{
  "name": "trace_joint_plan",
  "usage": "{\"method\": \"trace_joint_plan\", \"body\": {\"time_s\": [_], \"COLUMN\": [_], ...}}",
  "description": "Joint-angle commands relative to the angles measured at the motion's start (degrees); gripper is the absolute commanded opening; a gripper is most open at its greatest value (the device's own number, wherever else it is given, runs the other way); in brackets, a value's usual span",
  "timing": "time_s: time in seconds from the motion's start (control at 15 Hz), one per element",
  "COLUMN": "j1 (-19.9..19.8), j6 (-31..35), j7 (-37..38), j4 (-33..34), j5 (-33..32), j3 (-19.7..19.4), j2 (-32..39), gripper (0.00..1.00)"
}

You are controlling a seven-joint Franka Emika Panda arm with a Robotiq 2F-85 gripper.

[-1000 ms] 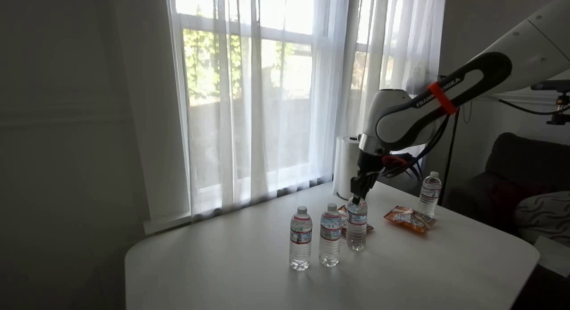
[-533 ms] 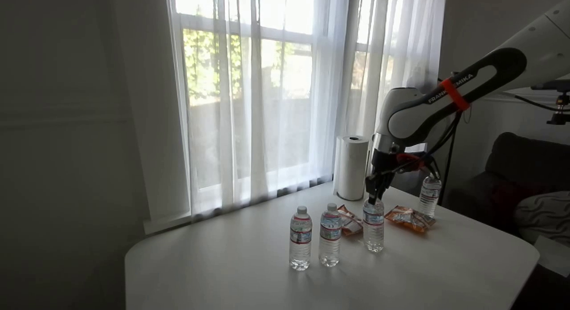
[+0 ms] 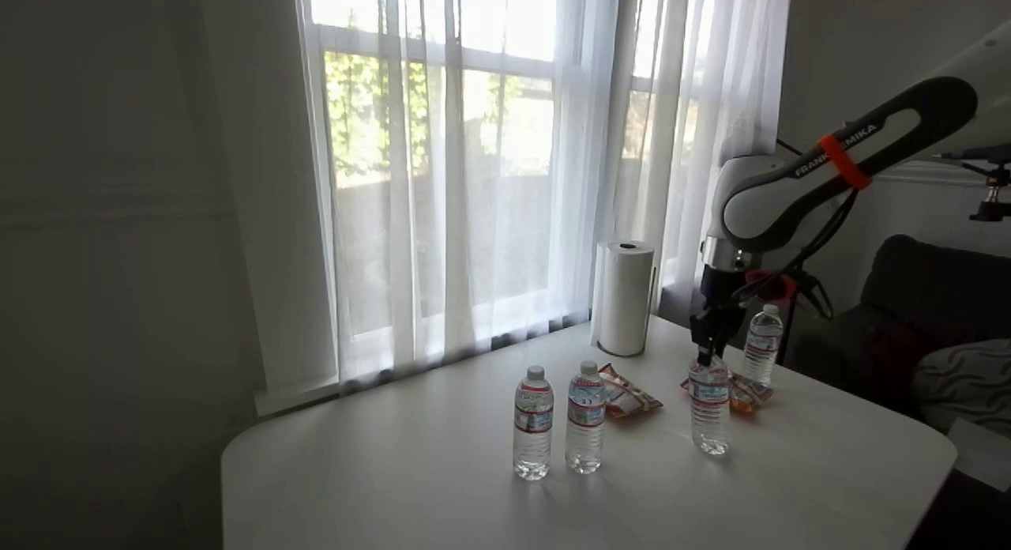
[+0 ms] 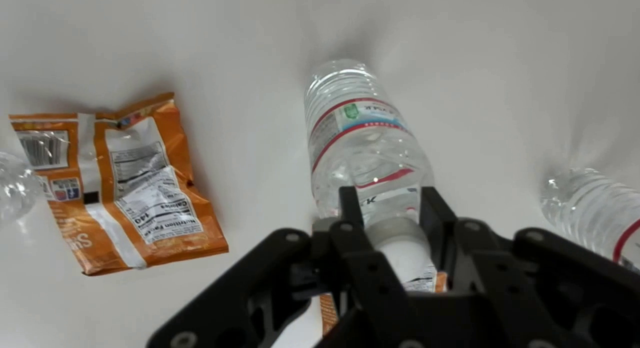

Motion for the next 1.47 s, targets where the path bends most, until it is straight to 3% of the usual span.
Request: {"method": "trace_joint_plan", "body": {"time_s": [0.0, 0.4, 0.67, 1.4], "j1": [-1.67, -5.50, -8.34, -14.32], "j6": [-1.71, -1.87, -1.65, 3.79], "j7": [-0.25, -0.17, -4.12, -14.08], "j4": [-4.94, -9.18, -9.93, -6.51], "j5": [-1.78, -8.03, -10.01, -8.66], "j3": [-1.77, -5.01, -8.38, -17.65], "j2": [-6.08, -10.37, -12.14, -11.52], "gripper": [0.08, 0.08, 0.08, 0.08]}}
